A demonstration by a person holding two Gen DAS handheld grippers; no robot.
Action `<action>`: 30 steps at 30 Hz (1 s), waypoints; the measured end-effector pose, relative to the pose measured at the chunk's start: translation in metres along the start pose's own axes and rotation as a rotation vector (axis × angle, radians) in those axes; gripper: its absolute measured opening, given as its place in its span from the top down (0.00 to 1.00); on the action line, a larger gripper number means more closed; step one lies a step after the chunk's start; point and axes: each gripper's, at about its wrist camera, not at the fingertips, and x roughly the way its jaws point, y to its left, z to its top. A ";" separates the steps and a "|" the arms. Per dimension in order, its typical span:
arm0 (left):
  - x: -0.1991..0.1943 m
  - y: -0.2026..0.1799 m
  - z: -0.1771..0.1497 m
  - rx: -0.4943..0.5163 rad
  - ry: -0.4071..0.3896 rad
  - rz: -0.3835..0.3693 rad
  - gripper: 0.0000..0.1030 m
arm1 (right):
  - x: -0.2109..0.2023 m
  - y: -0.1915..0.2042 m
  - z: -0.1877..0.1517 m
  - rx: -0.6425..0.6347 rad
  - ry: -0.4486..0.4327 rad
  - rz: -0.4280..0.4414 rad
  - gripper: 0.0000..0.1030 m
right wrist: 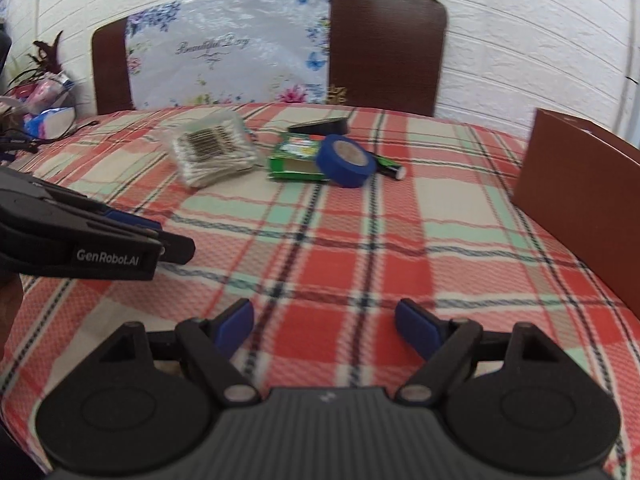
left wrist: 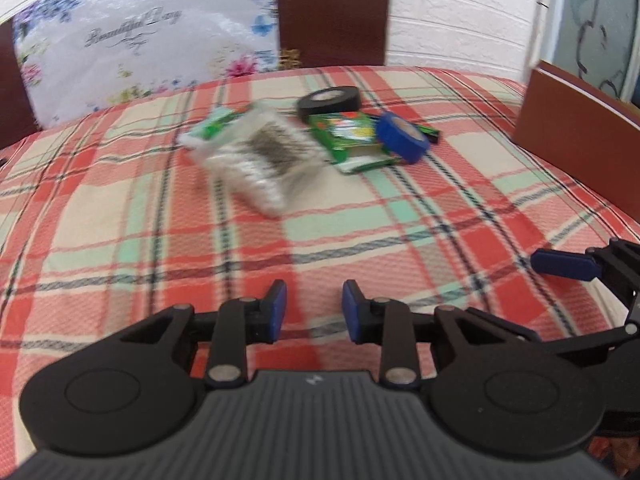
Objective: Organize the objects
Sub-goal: 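Move the right tool back over the table to the cotton swab bag, then grasp the clear cotton swab bag with the right tool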
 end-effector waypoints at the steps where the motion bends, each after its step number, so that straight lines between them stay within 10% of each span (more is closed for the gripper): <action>1: -0.001 0.011 -0.001 -0.021 -0.004 0.016 0.67 | 0.003 0.006 0.003 -0.012 0.002 0.014 0.21; 10: -0.004 0.088 -0.005 -0.198 -0.042 0.109 0.69 | 0.051 0.065 0.041 -0.176 -0.048 0.095 0.12; 24: -0.002 0.103 -0.022 -0.186 -0.183 0.090 0.64 | 0.126 0.077 0.096 -0.254 -0.106 0.069 0.04; 30: -0.002 0.105 -0.023 -0.195 -0.193 0.079 0.63 | 0.127 0.079 0.098 -0.263 -0.094 0.124 0.30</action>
